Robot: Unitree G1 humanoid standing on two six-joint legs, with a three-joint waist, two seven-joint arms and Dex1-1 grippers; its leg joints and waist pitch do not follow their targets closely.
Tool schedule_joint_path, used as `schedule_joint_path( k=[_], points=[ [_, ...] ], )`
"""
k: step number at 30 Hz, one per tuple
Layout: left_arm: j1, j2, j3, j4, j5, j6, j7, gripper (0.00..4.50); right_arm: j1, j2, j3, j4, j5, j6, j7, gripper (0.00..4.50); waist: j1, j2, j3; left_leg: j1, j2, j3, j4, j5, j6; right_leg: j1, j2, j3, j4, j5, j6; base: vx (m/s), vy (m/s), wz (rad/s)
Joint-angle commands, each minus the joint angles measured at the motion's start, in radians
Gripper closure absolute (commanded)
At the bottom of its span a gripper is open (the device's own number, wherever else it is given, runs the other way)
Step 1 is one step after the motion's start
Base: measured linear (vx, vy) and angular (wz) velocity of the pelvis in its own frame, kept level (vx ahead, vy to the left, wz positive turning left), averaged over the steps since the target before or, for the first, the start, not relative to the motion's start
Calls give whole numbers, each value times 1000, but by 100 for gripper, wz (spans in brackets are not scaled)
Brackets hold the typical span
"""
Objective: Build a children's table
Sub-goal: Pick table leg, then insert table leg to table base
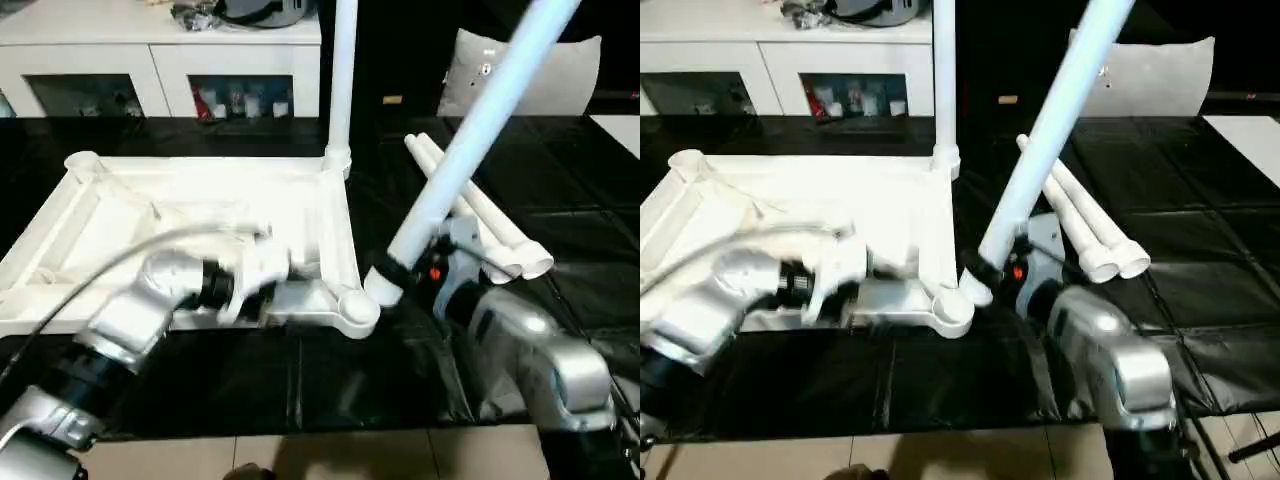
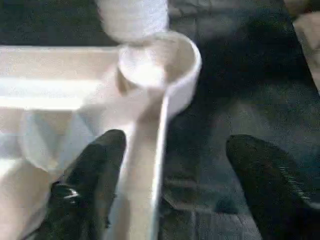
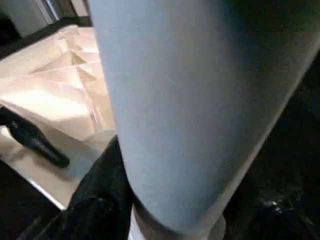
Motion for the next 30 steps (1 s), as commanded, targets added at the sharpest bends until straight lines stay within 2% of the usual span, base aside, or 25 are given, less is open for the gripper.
schedule_joint_path(
  k=[1,2,3,4,7,10,18,20,30],
  points=[
    [-29,-2,-1,5,10,-25,-14,94,2,-8,6,-31,-15,-22,9,257,-2,14,-73,42,54,-28,-80,-297,-88,25,-80,46,-78,-167,-187,0,0,0],
    [-33,-2,-8,17,13,-24,-25,108,5,-11,8,-36,-13,-26,13,257,-2,15,-74,42,55,-28,-79,-296,-86,25,-80,46,-77,-163,-192,0,0,0],
    [-41,-9,-16,42,19,-18,-28,116,6,-9,-2,-35,0,-44,32,257,-2,21,-73,43,54,-27,-79,-303,-83,24,-79,46,-78,-161,-197,0,0,0],
    [-47,-15,-22,61,24,-15,-30,116,7,-7,-12,-34,11,-55,45,257,-2,16,-73,43,52,-26,-77,-305,-77,25,-79,47,-78,-158,-200,0,0,0],
    [-57,-34,-23,114,32,-39,-38,141,7,1,-30,-28,23,-76,59,257,-2,17,-74,38,53,-26,-75,-276,-61,29,-82,47,-78,-150,-206,0,0,0],
    [-68,-58,-2,170,27,-64,-45,165,7,-2,-25,-26,23,-86,68,257,-3,18,-76,38,52,-25,-73,-262,-51,30,-81,47,-79,-144,-211,0,0,0],
    [-101,-74,-4,241,58,-67,-51,229,13,-10,-21,-33,28,-84,81,257,-4,18,-77,38,54,-26,-73,-259,-41,31,-82,46,-78,-139,-219,0,0,0],
    [-109,-80,-3,266,72,-74,-44,252,12,-12,-17,-33,23,-90,90,257,-3,22,-78,38,54,-26,-72,-257,-41,31,-82,46,-79,-137,-219,0,0,0],
    [-126,-93,7,312,89,-109,-52,308,11,-19,-2,-28,18,-103,110,257,0,18,-77,38,55,-27,-73,-263,-36,31,-84,46,-80,-154,-223,0,0,0]
  ],
)
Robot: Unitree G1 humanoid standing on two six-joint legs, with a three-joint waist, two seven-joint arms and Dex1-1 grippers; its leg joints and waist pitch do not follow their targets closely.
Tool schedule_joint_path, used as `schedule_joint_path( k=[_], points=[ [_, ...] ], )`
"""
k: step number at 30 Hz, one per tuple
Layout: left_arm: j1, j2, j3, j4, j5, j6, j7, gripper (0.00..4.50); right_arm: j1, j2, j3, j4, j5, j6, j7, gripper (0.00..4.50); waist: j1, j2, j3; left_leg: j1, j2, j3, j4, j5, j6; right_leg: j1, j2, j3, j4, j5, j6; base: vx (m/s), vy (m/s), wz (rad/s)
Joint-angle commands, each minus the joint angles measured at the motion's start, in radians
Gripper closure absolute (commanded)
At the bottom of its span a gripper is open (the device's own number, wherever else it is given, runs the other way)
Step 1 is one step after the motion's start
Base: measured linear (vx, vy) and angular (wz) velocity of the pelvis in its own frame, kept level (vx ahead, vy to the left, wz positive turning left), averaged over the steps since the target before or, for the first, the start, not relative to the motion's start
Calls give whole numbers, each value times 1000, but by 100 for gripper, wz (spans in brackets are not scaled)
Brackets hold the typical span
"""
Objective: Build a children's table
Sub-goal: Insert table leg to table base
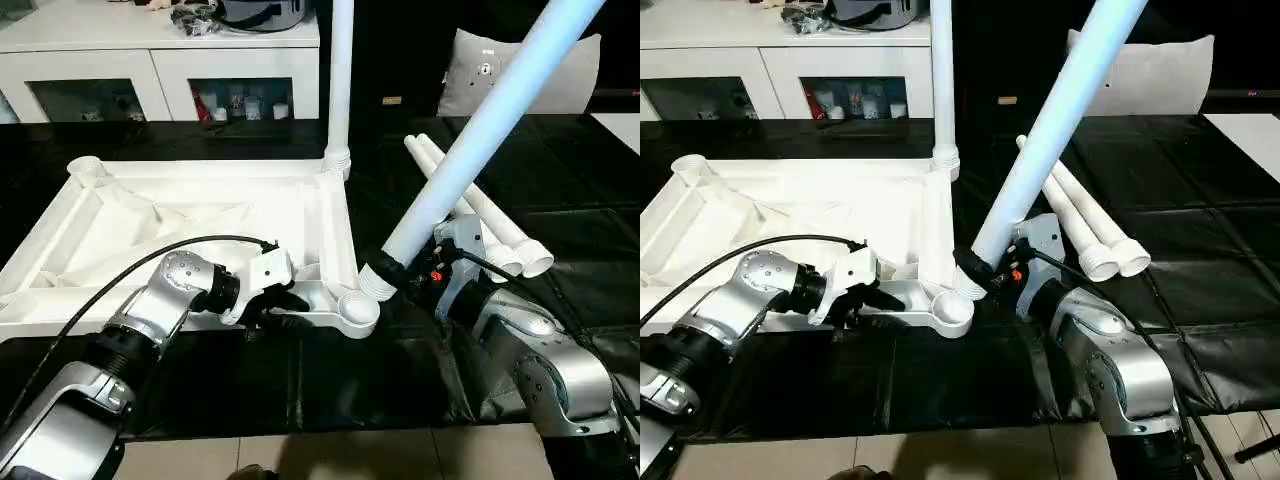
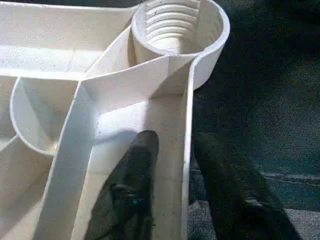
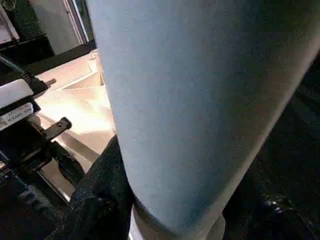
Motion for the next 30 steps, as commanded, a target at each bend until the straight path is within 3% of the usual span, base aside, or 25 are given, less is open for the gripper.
schedule_joint_path(
  k=[1,10,15,20,25,30],
  points=[
    [-19,-4,16,17,16,-21,-12,324,1,-8,10,-19,-3,-21,14,257,-1,3,-71,37,55,-26,-73,-260,-34,31,-84,46,-81,-153,-222,0,0,0],
    [-13,-12,22,26,17,-39,-31,409,-6,-13,18,-21,-5,-6,27,257,1,0,-71,36,55,-26,-72,-255,-27,31,-85,46,-81,-161,-223,0,0,0],
    [4,-22,36,15,10,-49,-38,442,-25,-22,31,-37,41,58,68,257,1,-1,-71,36,56,-26,-73,-249,-20,31,-84,46,-81,-168,-221,0,0,0],
    [39,-23,42,-44,-16,-45,-57,450,-31,-75,83,-27,13,102,112,257,2,-1,-72,34,58,-25,-72,-222,-15,33,-84,45,-77,-124,-229,0,0,0],
    [77,-20,32,-96,2,-71,-52,450,-59,-95,116,30,-21,121,124,257,1,-7,-69,34,57,-23,-70,-234,-12,31,-86,46,-83,-182,-221,0,0,0],
    [81,-15,17,-109,34,-87,-42,450,-82,-94,136,53,-16,135,137,257,1,-5,-69,37,59,-24,-72,-243,-20,27,-85,47,-83,-202,-208,0,0,0]
  ],
)
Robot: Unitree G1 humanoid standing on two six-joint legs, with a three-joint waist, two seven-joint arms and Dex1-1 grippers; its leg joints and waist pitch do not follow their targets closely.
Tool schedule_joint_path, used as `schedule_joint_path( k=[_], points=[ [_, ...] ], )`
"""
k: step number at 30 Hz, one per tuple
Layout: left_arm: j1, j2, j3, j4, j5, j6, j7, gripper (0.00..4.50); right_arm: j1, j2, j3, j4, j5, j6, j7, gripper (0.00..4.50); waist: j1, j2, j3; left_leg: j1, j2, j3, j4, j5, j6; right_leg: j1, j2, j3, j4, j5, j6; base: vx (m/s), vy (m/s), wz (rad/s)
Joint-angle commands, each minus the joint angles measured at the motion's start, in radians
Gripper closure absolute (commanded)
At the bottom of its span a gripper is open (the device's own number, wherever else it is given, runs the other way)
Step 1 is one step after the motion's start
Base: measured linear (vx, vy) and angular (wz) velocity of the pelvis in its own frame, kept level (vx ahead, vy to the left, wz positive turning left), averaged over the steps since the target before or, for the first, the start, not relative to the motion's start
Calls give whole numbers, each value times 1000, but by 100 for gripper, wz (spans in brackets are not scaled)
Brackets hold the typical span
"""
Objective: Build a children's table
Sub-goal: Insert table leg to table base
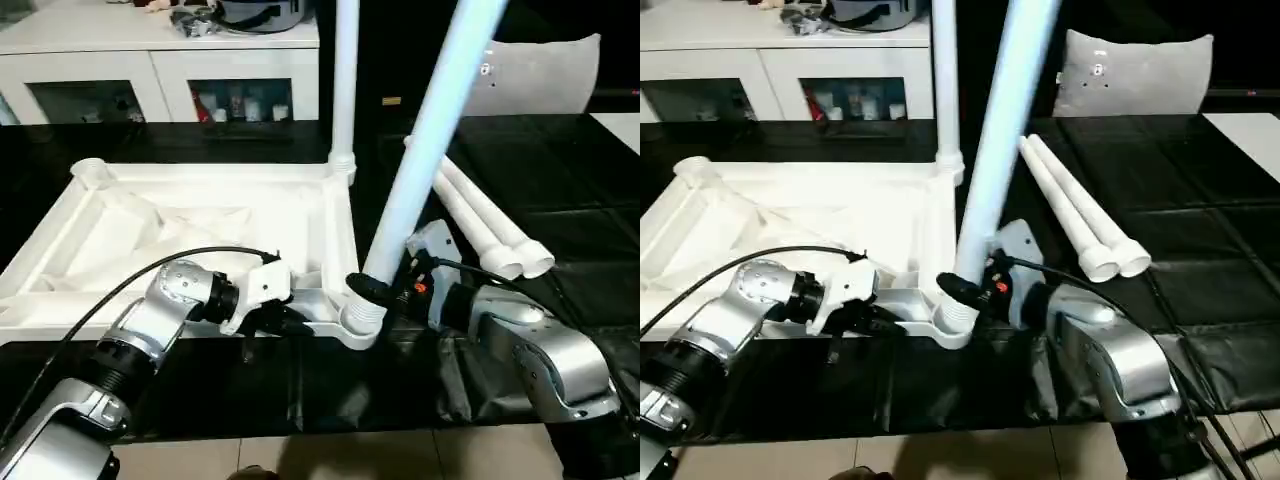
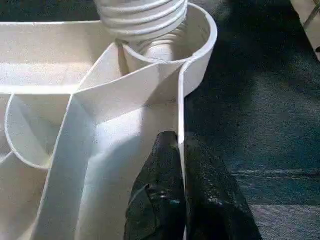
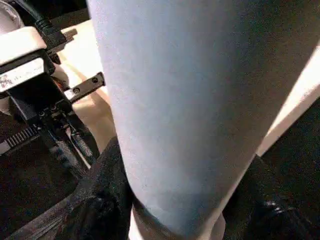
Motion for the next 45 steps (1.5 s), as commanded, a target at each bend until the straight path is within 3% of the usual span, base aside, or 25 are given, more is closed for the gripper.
schedule_joint_path(
  k=[1,4,12,17,18,26,31,32,33,34,36,37,40,45],
  points=[
    [4,-14,-13,-20,9,-14,7,450,-10,-6,29,20,-1,37,14,257,-1,-7,-68,35,58,-25,-72,-233,-18,28,-85,47,-81,-188,-211,0,0,0],
    [-14,-26,-9,5,34,-7,46,450,-17,-12,42,10,9,61,38,257,1,-9,-69,36,58,-24,-71,-229,-14,27,-85,47,-81,-175,-212,0,0,0],
    [-19,-42,5,-8,27,7,30,450,-24,-63,58,0,4,92,83,257,0,-14,-65,39,59,-27,-74,-285,-34,24,-89,48,-90,-280,-187,0,0,0],
    [-19,-47,3,-18,26,7,19,450,-26,-73,58,10,-4,90,94,257,2,-15,-67,37,59,-26,-73,-257,-23,24,-86,48,-88,-247,-190,0,0,0],
    [-20,-51,1,-30,23,0,5,450,-32,-74,61,31,-16,75,95,257,2,-19,-68,36,58,-25,-73,-249,-19,25,-87,47,-87,-234,-193,0,0,0],
    [-10,-47,-3,-98,2,18,-35,450,-33,-57,62,64,-8,62,97,259,0,-13,-71,34,59,-24,-71,-223,-7,28,-84,45,-81,-167,-212,0,0,0],
    [-18,-57,11,-69,21,21,8,450,-10,-40,53,77,1,58,93,259,0,-11,-69,35,58,-24,-71,-248,-12,26,-87,46,-85,-192,-215,0,0,0],
    [-19,-55,14,-59,33,22,18,450,1,-28,39,89,9,52,88,259,1,-5,-69,37,58,-25,-72,-261,-18,26,-87,46,-86,-212,-213,0,0,0],
    [-19,-55,14,-59,33,22,18,450,1,-28,39,89,9,52,88,259,-1,-8,-68,37,58,-24,-72,-268,-20,24,-86,47,-89,-220,-210,0,0,0],
    [-18,-52,18,-58,32,31,18,450,13,-12,21,102,18,41,80,259,1,-2,-68,39,59,-27,-73,-280,-26,24,-87,46,-89,-236,-206,0,0,0],
    [-17,-52,21,-59,27,38,15,450,19,-3,9,108,25,37,74,259,0,0,-68,39,59,-28,-75,-291,-31,23,-87,46,-89,-239,-205,0,0,0],
    [-11,-51,29,-67,12,58,8,450,40,27,-29,128,47,17,56,259,0,3,-69,40,59,-29,-76,-297,-37,23,-87,46,-88,-228,-206,0,0,0],
    [-8,-53,36,-73,-1,73,3,450,69,58,-63,145,71,-3,48,259,0,-2,-70,37,58,-29,-77,-304,-39,25,-87,45,-87,-210,-214,0,0,0],
    [-13,-59,48,-67,0,79,8,450,141,105,-96,152,93,-61,49,259,0,2,-69,37,59,-29,-78,-314,-34,24,-88,45,-89,-209,-217,0,0,0]
  ],
)
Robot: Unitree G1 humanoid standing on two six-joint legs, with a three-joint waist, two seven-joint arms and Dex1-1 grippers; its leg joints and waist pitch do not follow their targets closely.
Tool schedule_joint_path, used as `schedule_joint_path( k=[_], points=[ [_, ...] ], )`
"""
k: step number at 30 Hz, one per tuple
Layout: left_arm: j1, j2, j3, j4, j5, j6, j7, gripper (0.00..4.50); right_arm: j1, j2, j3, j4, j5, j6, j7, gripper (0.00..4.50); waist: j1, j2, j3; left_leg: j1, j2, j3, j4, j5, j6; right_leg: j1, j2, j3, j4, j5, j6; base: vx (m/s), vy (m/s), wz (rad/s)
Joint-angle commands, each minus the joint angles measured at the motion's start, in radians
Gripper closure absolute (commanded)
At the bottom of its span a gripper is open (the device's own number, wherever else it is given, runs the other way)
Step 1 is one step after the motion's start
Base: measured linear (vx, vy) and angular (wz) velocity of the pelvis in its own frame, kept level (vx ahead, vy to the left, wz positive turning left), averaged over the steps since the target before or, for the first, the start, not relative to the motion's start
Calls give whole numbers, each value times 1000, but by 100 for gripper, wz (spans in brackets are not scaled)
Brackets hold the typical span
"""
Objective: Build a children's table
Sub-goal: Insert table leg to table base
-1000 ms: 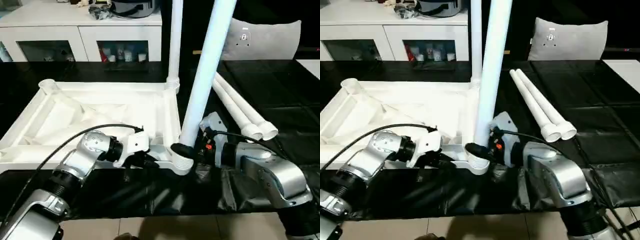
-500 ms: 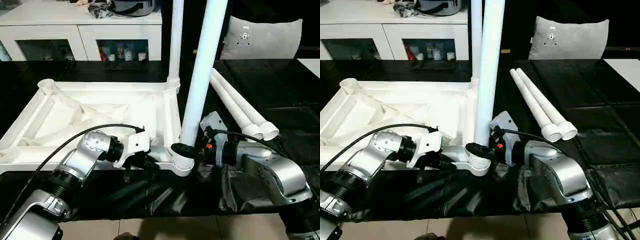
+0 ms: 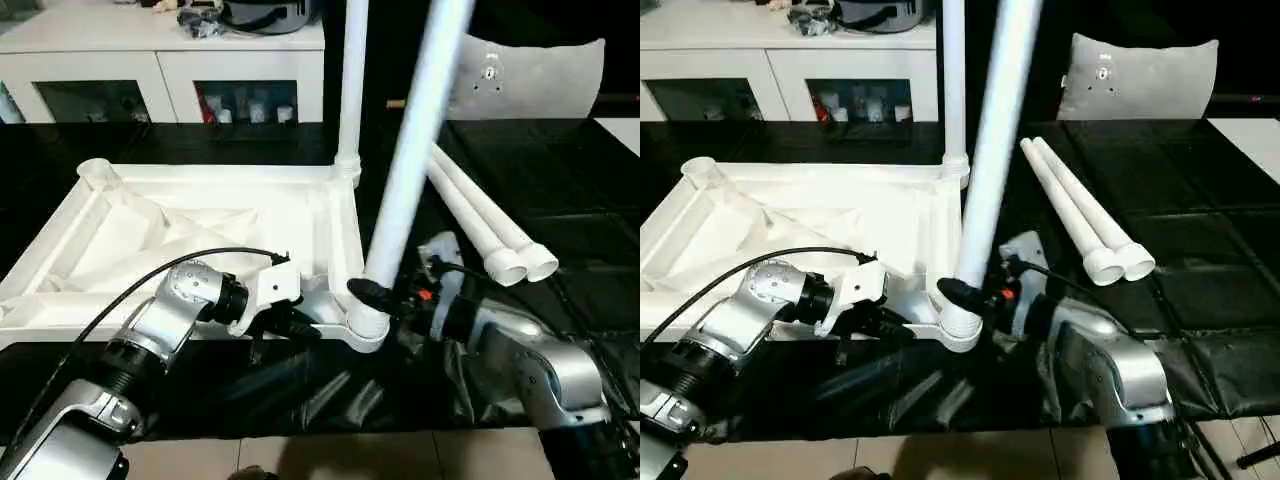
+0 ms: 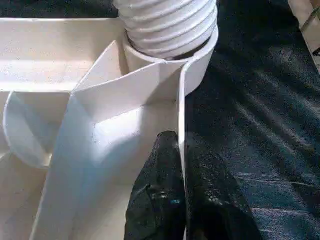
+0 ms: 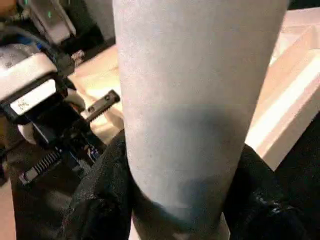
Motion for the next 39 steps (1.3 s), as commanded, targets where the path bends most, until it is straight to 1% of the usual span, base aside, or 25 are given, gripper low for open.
schedule_joint_path(
  k=[1,2,5,6,7,8,9,10,11,12,14,15,16,18,21,22,24,25,26,27,28,30,34,38,39],
  points=[
    [-16,-19,37,-31,-28,1,13,450,56,17,6,47,-6,-7,-18,259,-2,8,-63,39,60,-29,-79,-323,-35,19,-87,46,-90,-222,-213,0,0,0],
    [-17,-20,39,-30,-28,2,13,450,65,23,1,48,-5,-16,-19,259,-3,7,-65,37,59,-32,-80,-321,-36,24,-88,44,-88,-225,-212,0,0,0],
    [-24,-28,47,-23,-32,8,22,450,105,39,-6,57,-22,-83,-26,259,-3,10,-63,38,60,-32,-82,-329,-36,20,-88,45,-90,-235,-209,0,0,0],
    [-24,-28,47,-23,-32,8,22,450,105,39,-6,57,-22,-83,-26,259,-3,10,-62,39,60,-31,-82,-336,-37,19,-87,45,-92,-242,-206,0,0,0],
    [-28,-28,47,-17,-31,7,25,450,131,41,-4,68,-48,-141,-34,259,-4,10,-62,39,60,-32,-83,-343,-37,20,-87,45,-93,-251,-203,0,0,0],
    [-29,-28,46,-15,-30,6,25,450,139,38,1,69,-60,-159,-36,259,-4,12,-62,39,61,-32,-83,-349,-39,18,-88,45,-94,-256,-201,0,0,0],
    [-30,-26,45,-14,-28,4,25,450,148,31,12,70,-87,-184,-37,259,-4,19,-62,39,61,-34,-85,-352,-42,19,-87,44,-92,-255,-199,0,0,0],
    [-30,-24,44,-13,-25,2,24,450,154,17,31,71,-121,-204,-41,259,-6,14,-61,39,60,-34,-86,-362,-44,18,-84,44,-94,-257,-196,0,0,0],
    [-30,-24,44,-13,-25,2,24,450,154,17,31,71,-121,-204,-41,259,-6,13,-61,40,60,-34,-86,-364,-45,19,-85,44,-94,-258,-196,0,0,0],
    [-31,-22,43,-12,-23,0,23,450,156,9,42,72,-138,-214,-42,259,-7,18,-60,40,59,-34,-87,-369,-44,18,-85,45,-94,-264,-197,0,0,0],
    [-34,-20,41,-9,-19,-3,21,450,146,-22,82,83,-190,-235,-39,259,-9,17,-58,41,59,-35,-87,-391,-48,17,-85,44,-98,-300,-189,0,0,0],
    [-34,-20,41,-9,-19,-3,21,450,146,-22,82,83,-190,-235,-39,259,-10,16,-57,41,59,-35,-87,-395,-48,18,-86,45,-100,-310,-186,0,0,0],
    [-36,-18,39,-6,-14,-6,19,450,131,-48,117,99,-231,-253,-31,259,-12,17,-55,42,58,-37,-87,-414,-50,16,-87,45,-104,-345,-179,0,0,0],
    [-36,-16,38,-5,-11,-9,18,450,120,-58,134,115,-251,-268,-25,259,-14,15,-54,43,57,-38,-88,-428,-52,16,-87,45,-106,-370,-177,0,0,0],
    [-33,-13,36,-10,-10,-8,17,450,98,-72,160,139,-280,-285,-9,259,-23,15,-42,60,56,-45,-85,-522,-64,3,-93,44,-126,-536,-146,0,0,0],
    [-31,-12,36,-12,-9,-8,18,450,95,-76,166,143,-288,-288,-5,260,-25,15,-41,63,55,-46,-85,-533,-67,2,-92,43,-129,-559,-138,0,0,0],
    [-29,-10,34,-15,-8,-9,18,450,91,-81,176,148,-293,-289,0,260,-31,15,-45,62,57,-51,-90,-545,-71,4,-90,42,-126,-548,-134,0,0,0],
    [-28,-9,33,-15,-7,-10,18,450,90,-82,179,150,-292,-288,1,260,-33,18,-46,59,59,-52,-95,-550,-73,7,-88,41,-124,-514,-139,0,0,0],
    [-26,-8,33,-17,-7,-10,19,450,89,-85,185,152,-293,-288,5,260,-34,15,-49,60,60,-51,-98,-545,-71,8,-87,40,-121,-471,-151,0,0,0],
    [-26,-8,33,-17,-7,-10,19,450,89,-85,185,152,-293,-288,5,260,-34,15,-49,60,60,-51,-98,-545,-71,8,-87,40,-121,-471,-151,0,0,0],
    [-25,-7,34,-21,-7,-9,20,450,88,-92,196,154,-293,-287,17,260,-34,16,-50,59,61,-49,-99,-540,-70,8,-85,43,-117,-417,-169,0,0,0],
    [-25,-4,36,-25,-5,-10,23,450,86,-98,208,157,-295,-290,27,260,-33,14,-51,59,59,-44,-96,-520,-61,9,-87,46,-115,-390,-183,0,0,0],
    [-22,-3,40,-32,-3,-13,28,450,85,-99,216,160,-293,-288,42,260,-32,13,-49,57,59,-43,-95,-510,-54,10,-89,47,-119,-412,-181,0,0,0],
    [-16,-2,38,-37,-2,-15,27,450,88,-103,217,158,-291,-285,56,260,-32,18,-49,58,61,-45,-99,-521,-60,10,-87,45,-119,-411,-176,0,0,0],
    [-16,-3,36,-36,0,-17,27,450,87,-106,216,159,-288,-286,60,260,-33,16,-49,57,61,-45,-99,-523,-61,10,-86,45,-118,-407,-178,0,0,0]
  ],
)
